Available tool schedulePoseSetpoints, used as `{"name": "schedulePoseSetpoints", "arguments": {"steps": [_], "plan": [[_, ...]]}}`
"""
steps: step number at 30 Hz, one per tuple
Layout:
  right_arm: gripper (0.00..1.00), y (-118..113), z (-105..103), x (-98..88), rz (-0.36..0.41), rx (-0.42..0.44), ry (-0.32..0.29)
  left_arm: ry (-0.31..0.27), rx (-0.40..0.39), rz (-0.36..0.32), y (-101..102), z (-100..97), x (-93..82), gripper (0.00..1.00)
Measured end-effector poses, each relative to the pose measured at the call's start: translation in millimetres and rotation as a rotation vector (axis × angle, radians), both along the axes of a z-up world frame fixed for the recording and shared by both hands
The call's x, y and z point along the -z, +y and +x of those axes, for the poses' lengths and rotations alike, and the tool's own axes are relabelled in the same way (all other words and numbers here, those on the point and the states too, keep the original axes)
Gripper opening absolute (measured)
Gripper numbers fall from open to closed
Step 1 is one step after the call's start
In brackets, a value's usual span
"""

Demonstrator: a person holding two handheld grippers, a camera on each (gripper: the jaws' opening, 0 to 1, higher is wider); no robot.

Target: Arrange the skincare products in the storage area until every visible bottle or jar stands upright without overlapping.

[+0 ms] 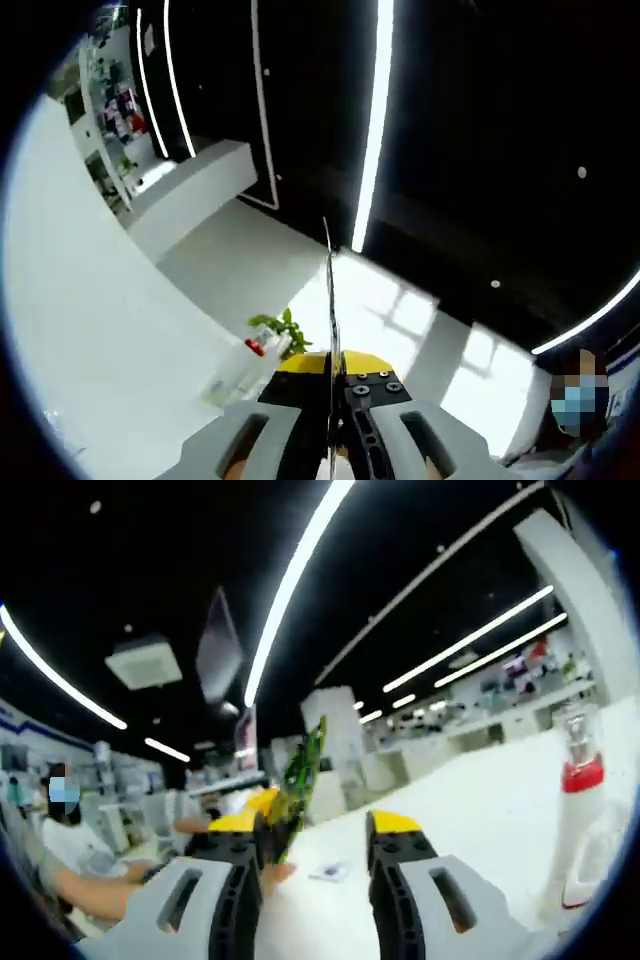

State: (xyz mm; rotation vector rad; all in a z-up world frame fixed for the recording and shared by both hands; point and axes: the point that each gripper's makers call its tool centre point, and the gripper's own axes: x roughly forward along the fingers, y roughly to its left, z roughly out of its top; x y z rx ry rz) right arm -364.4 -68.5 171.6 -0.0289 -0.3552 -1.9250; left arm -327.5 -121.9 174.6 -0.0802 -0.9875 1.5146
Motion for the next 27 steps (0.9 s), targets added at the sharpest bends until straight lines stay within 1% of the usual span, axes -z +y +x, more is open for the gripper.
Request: {"name": "schedulePoseSetpoints", "arguments": {"steps": [1, 2, 3, 4, 5, 6, 7, 8, 10, 12, 13, 14, 15, 16, 17, 18, 19, 20, 21, 23, 24, 25, 26, 27], "plan": [[0.48, -4.2, 4.2, 1.6, -0.010, -0.038, -0.015, 0.006, 0.027, -0.018, 5.2, 4.6, 1.4, 0.01], [0.45, -8.4, 9.2, 3.2, -0.029, -0.074, -0.044, 0.015, 0.041, -0.047, 11.3, 8.3, 3.9, 0.02], [0.39, -10.5, 13.6, 4.7, -0.025, -0.111, -0.053, 0.014, 0.046, -0.073, 16.2, 10.2, 6.6, 0.02], [0.31, -11.1, 17.5, 6.5, -0.024, -0.139, -0.085, 0.020, 0.033, -0.073, 18.3, 10.0, 5.8, 0.02], [0.16, -10.3, 20.0, 7.6, -0.019, -0.154, -0.106, 0.024, 0.023, -0.073, 16.7, 6.4, 5.7, 0.02], [0.06, -7.9, 20.0, 5.9, -0.022, -0.148, -0.102, 0.023, 0.024, -0.073, 17.1, 5.3, 6.5, 0.02], [0.02, -8.8, 26.9, 5.4, -0.025, -0.184, -0.119, 0.015, 0.030, -0.080, 14.9, 0.7, 7.7, 0.02], [0.02, -8.0, 24.6, 4.5, -0.037, -0.175, -0.154, 0.014, 0.024, -0.082, 14.5, -1.2, 9.2, 0.02], [0.01, -7.2, 23.0, 3.6, -0.033, -0.155, -0.147, 0.028, 0.016, -0.065, 17.8, 2.1, 7.7, 0.02], [0.01, -5.4, 21.4, 0.6, -0.040, -0.108, -0.124, 0.070, -0.097, -0.045, 16.9, -11.8, 3.3, 0.05], [0.01, -4.1, 19.6, -1.7, -0.045, -0.087, -0.095, 0.086, -0.139, -0.038, 15.6, -17.3, 1.5, 0.08], [0.00, -2.3, 20.4, -6.6, -0.066, -0.060, -0.054, 0.115, -0.219, -0.035, 15.5, -24.5, 0.4, 0.14], [0.00, -0.5, 19.7, -9.6, -0.080, -0.043, -0.034, 0.128, -0.251, -0.037, 16.0, -26.9, 0.5, 0.26], [0.00, 2.6, 17.7, -14.4, -0.101, -0.010, -0.001, 0.141, -0.300, -0.043, 17.1, -32.4, 1.6, 0.35], [0.00, 8.1, 15.4, -21.5, -0.134, 0.035, 0.041, 0.133, -0.317, -0.041, 18.4, -35.7, 2.5, 0.45], [0.00, 11.8, 14.6, -26.8, -0.166, 0.057, 0.058, 0.126, -0.312, -0.041, 20.1, -36.0, 3.5, 0.56], [0.00, 13.0, 14.9, -28.4, -0.177, 0.061, 0.063, 0.121, -0.309, -0.039, 20.9, -37.2, 4.0, 0.60], [0.00, 15.9, 17.8, -35.5, -0.229, 0.059, 0.078, 0.103, -0.286, -0.017, 22.6, -36.6, 3.4, 0.60], [0.00, 16.1, 21.2, -38.3, -0.259, 0.048, 0.081, 0.094, -0.253, -0.001, 24.1, -33.6, 2.1, 0.56], [0.00, 13.8, 25.8, -38.3, -0.274, 0.035, 0.081, 0.087, -0.194, 0.014, 26.9, -26.0, 0.6, 0.45], [0.00, 12.1, 26.7, -37.8, -0.276, 0.033, 0.078, 0.088, -0.155, 0.013, 27.8, -20.3, 0.0, 0.29], [0.00, 9.1, 28.1, -36.5, -0.275, 0.029, 0.073, 0.097, -0.135, 0.011, 27.8, -16.9, -0.5, 0.15], [0.00, 6.2, 25.9, -29.5, -0.244, 0.050, 0.062, 0.100, -0.087, 0.025, 25.4, -9.2, -3.4, 0.08], [0.01, 6.3, 25.0, -28.4, -0.249, 0.065, 0.070, 0.068, -0.069, 0.039, 22.3, -8.4, -6.3, 0.03]]}}
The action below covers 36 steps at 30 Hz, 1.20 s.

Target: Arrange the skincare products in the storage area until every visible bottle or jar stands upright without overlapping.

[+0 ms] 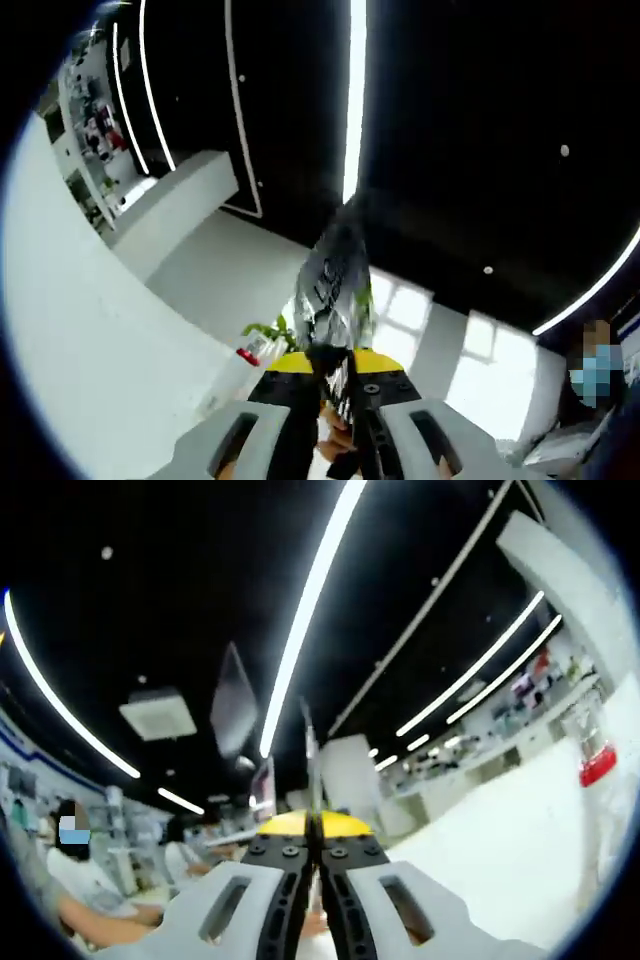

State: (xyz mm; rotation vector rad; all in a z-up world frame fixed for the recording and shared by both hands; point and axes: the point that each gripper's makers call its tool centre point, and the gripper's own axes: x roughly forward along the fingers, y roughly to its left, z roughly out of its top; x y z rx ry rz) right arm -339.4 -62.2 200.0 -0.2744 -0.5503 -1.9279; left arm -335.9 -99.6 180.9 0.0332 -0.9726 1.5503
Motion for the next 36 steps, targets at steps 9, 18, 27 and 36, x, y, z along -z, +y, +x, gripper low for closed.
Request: {"name": "schedulePoseSetpoints", "arguments": {"steps": [9, 18, 27, 36], "plan": [[0.01, -26.1, 1.2, 41.6, 0.156, -0.048, -0.135, -0.081, -0.131, 0.018, -17.3, -31.1, 6.7, 0.03], [0.06, -39.2, 2.5, 64.5, 0.267, -0.076, -0.178, -0.127, -0.185, -0.013, -23.8, -41.6, 12.4, 0.03], [0.26, -12.6, -40.0, 57.8, 0.207, 0.076, -0.192, -0.171, -0.314, 0.049, -58.8, -52.6, 14.7, 0.02], [0.51, -10.4, -51.6, 53.7, 0.116, 0.060, -0.246, -0.204, -0.333, -0.157, -45.0, -56.0, 32.7, 0.02]]}}
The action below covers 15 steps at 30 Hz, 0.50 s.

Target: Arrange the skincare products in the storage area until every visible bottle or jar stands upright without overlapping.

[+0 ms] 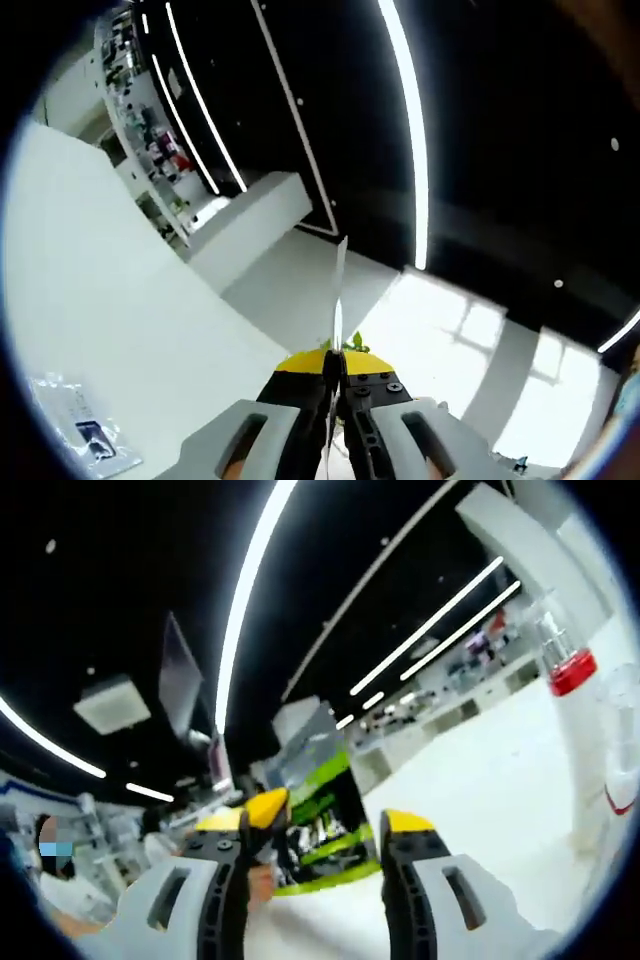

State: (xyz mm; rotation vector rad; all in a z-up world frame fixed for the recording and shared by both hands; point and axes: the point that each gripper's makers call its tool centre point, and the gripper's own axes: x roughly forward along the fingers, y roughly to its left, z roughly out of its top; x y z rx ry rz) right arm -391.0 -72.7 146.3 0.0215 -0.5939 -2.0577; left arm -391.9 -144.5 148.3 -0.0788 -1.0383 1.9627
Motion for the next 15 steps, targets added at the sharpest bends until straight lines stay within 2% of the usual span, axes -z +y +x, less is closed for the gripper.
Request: {"name": "schedulePoseSetpoints", "arguments": {"steps": [3, 5, 6, 8, 9, 10, 11, 12, 13, 15], "plan": [[0.51, 2.0, -8.7, 4.2, 0.028, 0.026, -0.006, -0.054, 0.050, -0.084, 14.8, 2.1, 13.0, 0.02], [0.47, 3.3, -12.7, 12.5, 0.076, 0.042, -0.020, -0.082, 0.076, -0.157, 25.2, 3.4, 22.3, 0.02], [0.44, 6.0, -16.6, 18.0, 0.110, 0.063, -0.030, -0.084, 0.073, -0.165, 26.2, 2.0, 23.0, 0.02], [0.31, 12.6, -24.4, 28.4, 0.162, 0.107, -0.061, -0.086, 0.069, -0.180, 28.2, -0.8, 24.2, 0.02], [0.21, 15.7, -27.1, 32.6, 0.179, 0.124, -0.078, -0.098, 0.066, -0.186, 27.1, -2.1, 26.4, 0.02], [0.06, 20.4, -31.2, 39.1, 0.203, 0.143, -0.113, -0.115, 0.059, -0.190, 25.8, -1.2, 29.1, 0.02], [0.00, 24.9, -34.6, 43.8, 0.221, 0.159, -0.136, -0.122, 0.054, -0.192, 24.8, -1.9, 30.4, 0.02], [0.00, 22.7, -34.2, 42.0, 0.210, 0.133, -0.125, -0.123, 0.053, -0.193, 25.0, -0.7, 30.9, 0.02], [0.00, 24.0, -34.2, 48.0, 0.181, 0.119, -0.192, -0.138, 0.044, -0.201, 26.4, -1.8, 33.8, 0.02], [0.00, 25.4, -36.2, 57.4, 0.214, 0.125, -0.237, -0.163, 0.017, -0.236, 28.1, -4.1, 40.8, 0.03]]}}
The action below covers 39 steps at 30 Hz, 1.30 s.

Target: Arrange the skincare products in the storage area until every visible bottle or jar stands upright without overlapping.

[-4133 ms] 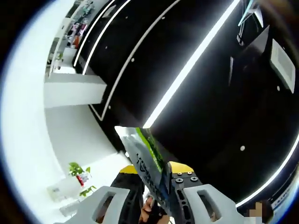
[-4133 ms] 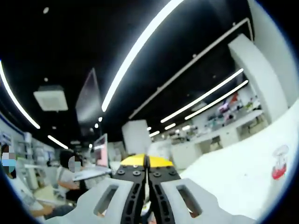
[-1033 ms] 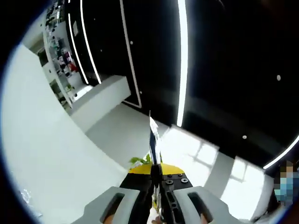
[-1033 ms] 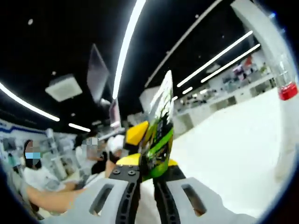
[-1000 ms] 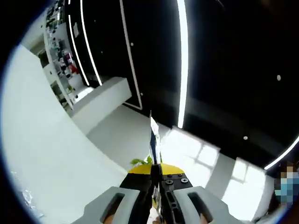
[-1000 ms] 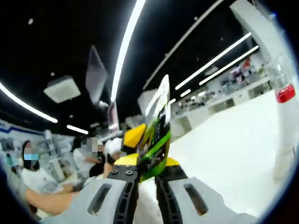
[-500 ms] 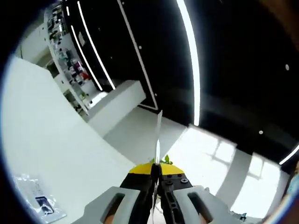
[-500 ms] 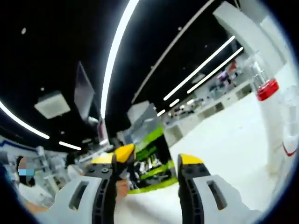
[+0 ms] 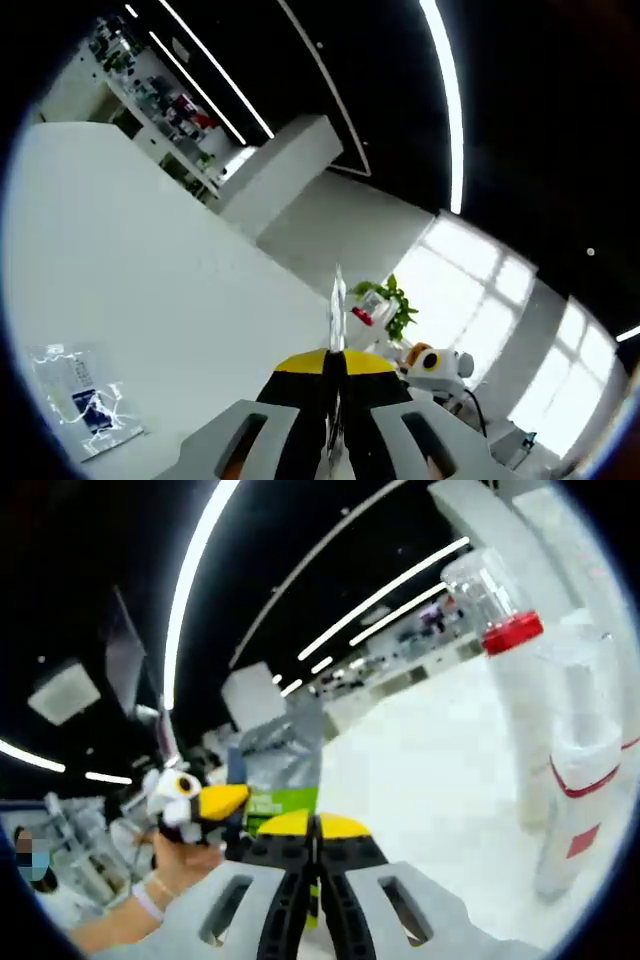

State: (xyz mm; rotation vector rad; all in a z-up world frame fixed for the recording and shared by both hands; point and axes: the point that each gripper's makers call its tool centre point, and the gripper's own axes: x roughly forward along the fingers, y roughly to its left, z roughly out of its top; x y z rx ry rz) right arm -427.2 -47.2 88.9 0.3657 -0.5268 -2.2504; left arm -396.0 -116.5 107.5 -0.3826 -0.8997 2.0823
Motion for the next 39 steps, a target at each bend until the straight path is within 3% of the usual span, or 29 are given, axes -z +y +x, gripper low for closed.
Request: {"name": "schedulePoseSetpoints", "arguments": {"steps": [5, 9, 14, 19, 27, 31, 35, 39], "plan": [[0.00, 7.2, 6.2, 18.4, 0.132, 0.063, -0.033, 0.024, -0.087, -0.159, 4.8, -12.1, 18.2, 0.04], [0.00, 16.8, 8.0, 34.6, 0.294, 0.134, -0.045, 0.027, -0.073, -0.273, 18.3, -10.7, 30.9, 0.05], [0.00, 21.4, 11.8, 38.6, 0.376, 0.172, -0.046, 0.050, -0.097, -0.356, 20.2, -15.4, 39.4, 0.08], [0.00, 28.7, 11.7, 46.8, 0.475, 0.198, -0.048, 0.126, -0.122, -0.477, 21.2, -25.0, 46.5, 0.12], [0.00, 39.8, 8.6, 54.6, 0.546, 0.229, -0.061, 0.128, -0.125, -0.550, 21.1, -32.9, 59.9, 0.18], [0.00, 64.4, 1.1, 63.4, 0.660, 0.303, -0.082, 0.177, -0.198, -0.648, 10.2, -37.9, 62.9, 0.17], [0.00, 70.4, -0.9, 65.3, 0.675, 0.322, -0.088, 0.180, -0.179, -0.617, 14.7, -36.3, 58.7, 0.16], [0.00, 78.4, -1.7, 64.2, 0.705, 0.356, -0.096, 0.162, -0.143, -0.629, 21.4, -32.5, 64.2, 0.15]]}}
